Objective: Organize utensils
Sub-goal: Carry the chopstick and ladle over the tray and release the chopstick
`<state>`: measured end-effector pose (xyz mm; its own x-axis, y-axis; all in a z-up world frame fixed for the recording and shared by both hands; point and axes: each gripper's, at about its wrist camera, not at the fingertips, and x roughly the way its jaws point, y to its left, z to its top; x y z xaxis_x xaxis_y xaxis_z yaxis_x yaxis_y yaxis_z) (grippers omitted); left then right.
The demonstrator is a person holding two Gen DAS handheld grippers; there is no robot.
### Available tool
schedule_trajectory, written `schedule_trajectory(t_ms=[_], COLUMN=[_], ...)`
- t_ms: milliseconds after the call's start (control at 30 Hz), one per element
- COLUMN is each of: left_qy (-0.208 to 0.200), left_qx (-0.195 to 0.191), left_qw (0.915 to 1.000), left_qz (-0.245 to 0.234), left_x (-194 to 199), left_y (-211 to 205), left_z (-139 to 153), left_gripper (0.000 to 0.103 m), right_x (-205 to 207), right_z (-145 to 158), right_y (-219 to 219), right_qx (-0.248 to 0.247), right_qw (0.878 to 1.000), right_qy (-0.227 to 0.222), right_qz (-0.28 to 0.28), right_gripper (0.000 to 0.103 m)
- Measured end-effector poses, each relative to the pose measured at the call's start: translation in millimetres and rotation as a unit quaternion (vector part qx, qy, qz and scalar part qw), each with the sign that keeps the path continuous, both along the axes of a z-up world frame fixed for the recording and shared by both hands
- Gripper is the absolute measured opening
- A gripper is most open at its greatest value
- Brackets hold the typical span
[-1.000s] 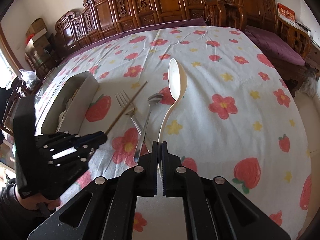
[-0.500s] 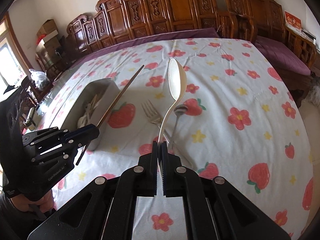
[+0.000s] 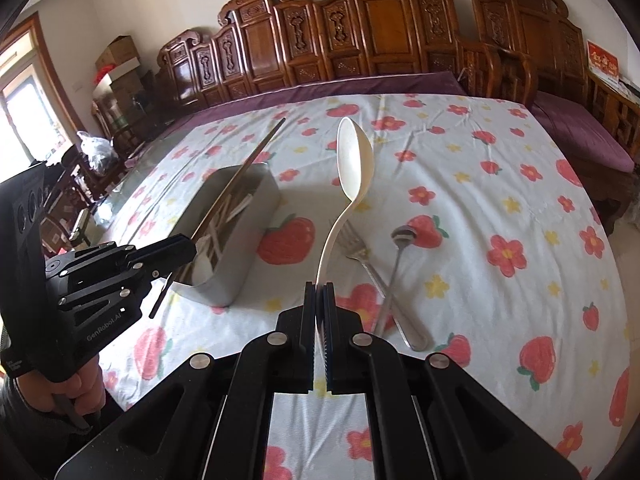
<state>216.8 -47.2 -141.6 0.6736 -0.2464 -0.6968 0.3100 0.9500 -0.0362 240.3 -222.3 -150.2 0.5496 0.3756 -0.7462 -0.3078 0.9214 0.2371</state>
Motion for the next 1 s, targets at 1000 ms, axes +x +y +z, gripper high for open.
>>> schedule_trajectory(t_ms=[1000], left_qy=[0.075], left_qx=[-0.027], left_qw=[0.9951], left_qz=[0.059], left_x=[40], left_y=[92], left_z=[-32], left_gripper=[0.004], right_x=[12], right_z=[10], right_y=[89], right_qx=[-0.006], right_qw=[0.998], right_qy=[-0.003], right_qz=[0.068], right_gripper=[0.004])
